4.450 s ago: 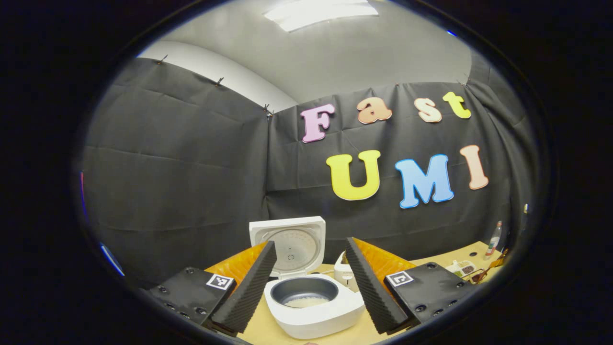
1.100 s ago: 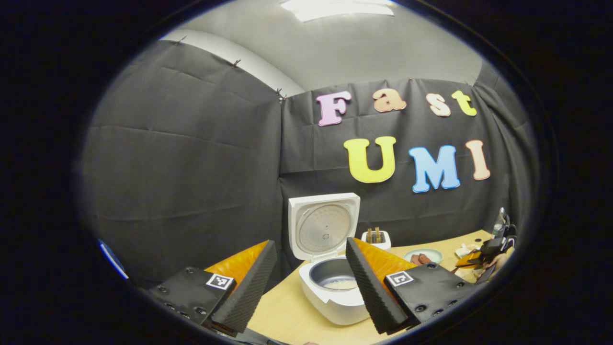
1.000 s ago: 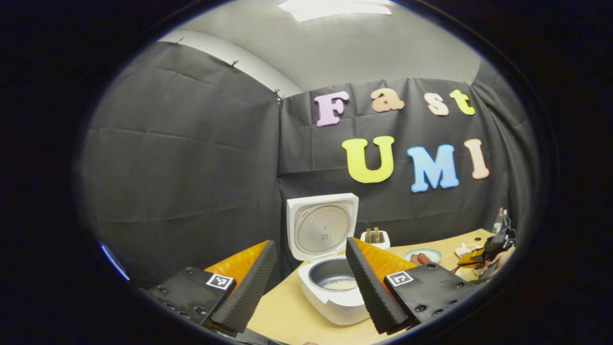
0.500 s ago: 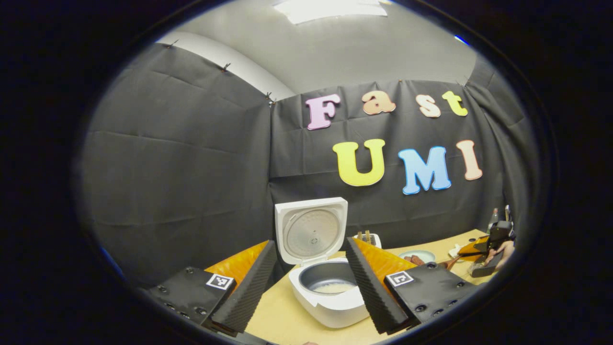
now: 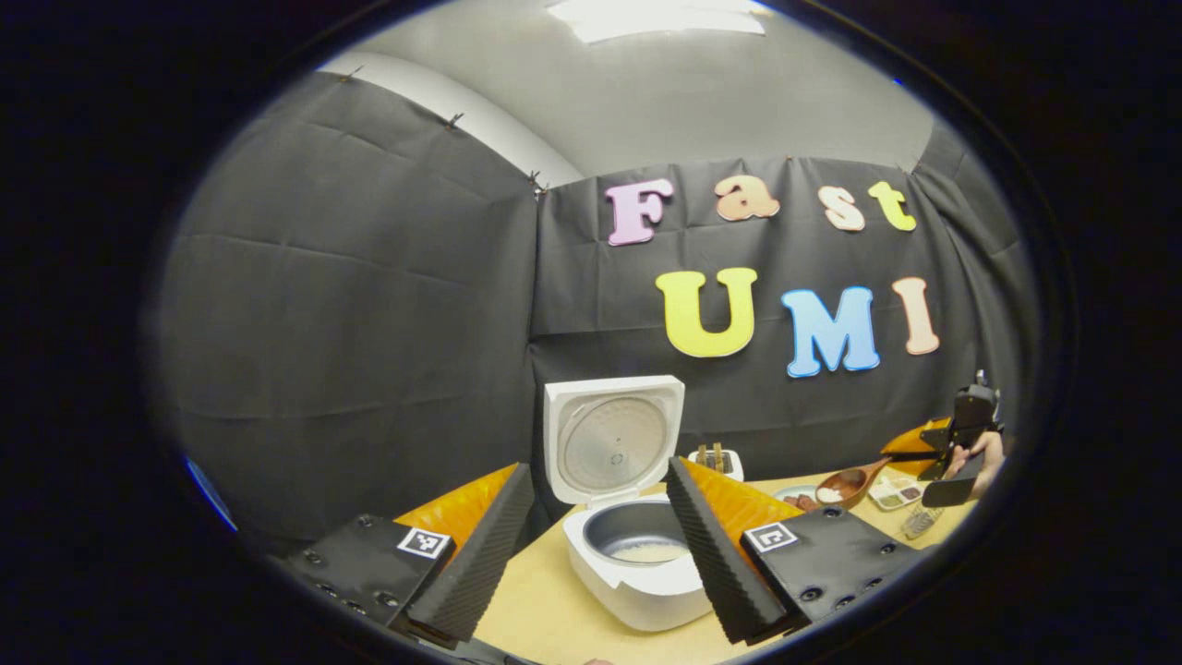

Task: Close the left gripper, press the button to open the rice cooker; take a wooden spoon from the chopstick holder with the right hand, scoop a spoonful of rice and pour it into the rice cooker, then put the wooden spoon back into the chopstick holder.

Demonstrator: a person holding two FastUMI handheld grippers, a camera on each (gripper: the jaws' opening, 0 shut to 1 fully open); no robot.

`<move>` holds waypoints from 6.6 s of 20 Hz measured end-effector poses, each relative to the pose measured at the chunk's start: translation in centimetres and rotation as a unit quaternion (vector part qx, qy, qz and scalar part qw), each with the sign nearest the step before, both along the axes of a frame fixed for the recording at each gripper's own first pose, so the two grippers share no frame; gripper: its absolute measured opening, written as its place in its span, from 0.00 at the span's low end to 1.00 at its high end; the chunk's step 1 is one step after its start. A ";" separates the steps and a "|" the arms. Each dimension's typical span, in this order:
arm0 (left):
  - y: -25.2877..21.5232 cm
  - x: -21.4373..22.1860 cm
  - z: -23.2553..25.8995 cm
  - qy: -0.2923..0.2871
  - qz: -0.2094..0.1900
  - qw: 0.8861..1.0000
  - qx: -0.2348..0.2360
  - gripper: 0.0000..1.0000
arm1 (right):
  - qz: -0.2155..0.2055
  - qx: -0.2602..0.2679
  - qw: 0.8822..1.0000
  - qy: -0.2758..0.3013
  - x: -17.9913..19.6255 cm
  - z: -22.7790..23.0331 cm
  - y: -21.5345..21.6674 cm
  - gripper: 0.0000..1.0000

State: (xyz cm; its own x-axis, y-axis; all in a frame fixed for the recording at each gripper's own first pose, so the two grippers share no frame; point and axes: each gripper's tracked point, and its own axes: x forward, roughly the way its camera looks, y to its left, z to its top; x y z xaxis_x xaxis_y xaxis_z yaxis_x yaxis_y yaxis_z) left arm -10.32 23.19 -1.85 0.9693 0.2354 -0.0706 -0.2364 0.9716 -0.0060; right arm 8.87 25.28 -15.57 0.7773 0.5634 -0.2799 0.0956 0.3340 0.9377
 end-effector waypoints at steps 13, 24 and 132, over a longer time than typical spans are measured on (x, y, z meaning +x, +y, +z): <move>4.1 -2.5 -1.3 0.009 0.044 0.999 -0.010 1.00 | 0.086 -0.006 0.995 -0.046 -0.5 4.5 10.5 0.13; 8.7 -5.4 -2.9 0.024 0.094 0.995 -0.018 0.99 | 0.166 -0.085 0.978 -0.094 -0.7 3.6 22.8 0.13; -17.8 6.7 3.3 0.008 -0.085 0.996 0.034 0.91 | -0.011 -0.452 0.892 -0.032 2.1 -12.2 -24.1 0.13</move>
